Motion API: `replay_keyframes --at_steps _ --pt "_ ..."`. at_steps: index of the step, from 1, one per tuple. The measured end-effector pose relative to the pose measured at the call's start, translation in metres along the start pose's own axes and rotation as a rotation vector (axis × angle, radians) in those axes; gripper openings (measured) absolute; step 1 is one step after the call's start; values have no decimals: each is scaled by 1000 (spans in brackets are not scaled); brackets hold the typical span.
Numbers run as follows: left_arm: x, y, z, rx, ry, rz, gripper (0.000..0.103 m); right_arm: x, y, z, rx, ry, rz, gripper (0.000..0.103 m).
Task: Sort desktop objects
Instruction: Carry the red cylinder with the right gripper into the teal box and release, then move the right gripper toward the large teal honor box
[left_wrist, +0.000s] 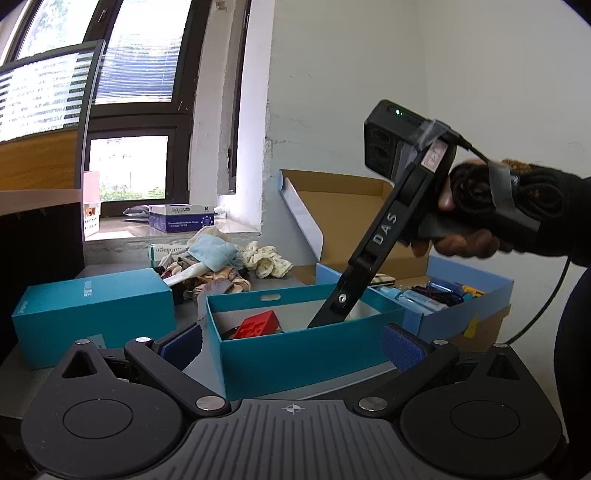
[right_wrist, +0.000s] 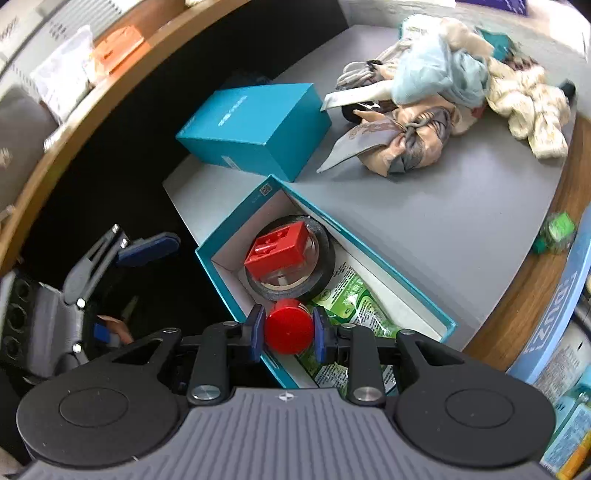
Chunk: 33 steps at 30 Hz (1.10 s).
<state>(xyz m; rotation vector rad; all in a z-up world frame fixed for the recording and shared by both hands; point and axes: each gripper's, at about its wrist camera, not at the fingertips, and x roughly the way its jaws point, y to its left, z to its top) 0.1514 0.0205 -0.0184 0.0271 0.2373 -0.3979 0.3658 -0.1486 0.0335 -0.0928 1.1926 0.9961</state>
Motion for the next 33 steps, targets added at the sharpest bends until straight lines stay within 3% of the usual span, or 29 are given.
replay_keyframes --at_steps 1,3,6,7,9,11,12,17,24,33 --pt "0 0 0 7 0 0 103 -2 -2 3 -4 -2 -17 34" --pt "-2 0 0 13 2 3 103 -6 -5 9 -12 -6 -51 49" --pt "-2 3 -2 0 6 3 103 -26 -7 6 -20 -59 -58 50" --pt "-2 3 -2 -4 6 3 103 -33 -7 5 -24 -78 -65 49" --pt "-2 3 -2 -7 -3 0 103 -40 -5 3 -47 -90 -97 31" --pt "-1 2 -1 -5 -10 -7 103 -34 -2 5 -74 -48 -118 15" --pt "0 1 -1 0 -12 -11 103 -31 -1 5 -88 -26 -128 14" --pt "1 0 0 39 -12 -8 103 -16 6 9 -156 81 -180 14" --pt "1 9 -7 20 0 -4 103 5 16 14 -251 232 -252 14" --pt "0 14 -8 25 -2 -12 103 19 22 14 -284 267 -266 13"
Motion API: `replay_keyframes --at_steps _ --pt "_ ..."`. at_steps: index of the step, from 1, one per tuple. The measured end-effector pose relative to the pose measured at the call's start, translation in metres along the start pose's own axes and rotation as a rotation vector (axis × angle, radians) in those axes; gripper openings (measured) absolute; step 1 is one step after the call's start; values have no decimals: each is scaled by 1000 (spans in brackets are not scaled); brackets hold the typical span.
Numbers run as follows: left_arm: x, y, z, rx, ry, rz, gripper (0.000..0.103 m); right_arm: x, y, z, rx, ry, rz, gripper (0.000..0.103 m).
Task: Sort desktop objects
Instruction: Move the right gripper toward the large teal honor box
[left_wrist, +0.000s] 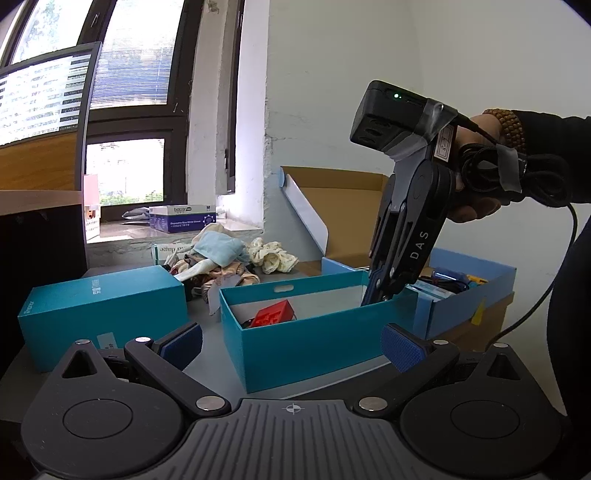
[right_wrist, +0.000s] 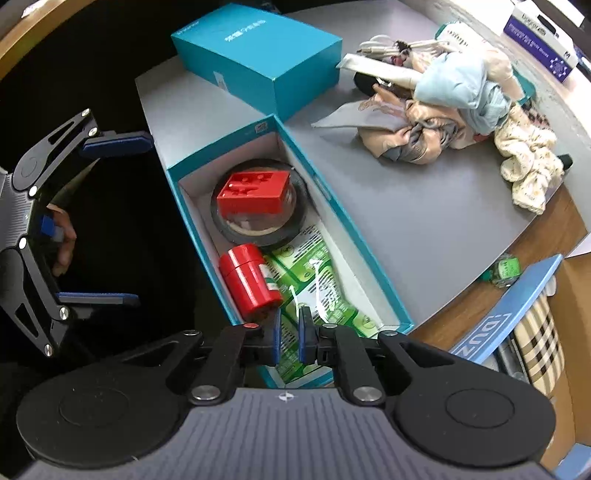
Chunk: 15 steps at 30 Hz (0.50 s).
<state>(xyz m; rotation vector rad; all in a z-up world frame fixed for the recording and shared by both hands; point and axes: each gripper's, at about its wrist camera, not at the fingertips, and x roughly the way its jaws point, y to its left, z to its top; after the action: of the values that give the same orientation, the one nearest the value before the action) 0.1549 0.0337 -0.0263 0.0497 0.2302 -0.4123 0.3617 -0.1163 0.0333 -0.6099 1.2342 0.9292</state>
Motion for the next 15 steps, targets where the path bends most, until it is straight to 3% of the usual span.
replay_keyframes --at_steps 9,15 --pt "-2 -3 4 13 -6 1 103 -16 -7 -5 28 -47 -2 14" --pt "-3 -12 9 33 -8 2 103 -25 -9 -15 81 -137 16 16"
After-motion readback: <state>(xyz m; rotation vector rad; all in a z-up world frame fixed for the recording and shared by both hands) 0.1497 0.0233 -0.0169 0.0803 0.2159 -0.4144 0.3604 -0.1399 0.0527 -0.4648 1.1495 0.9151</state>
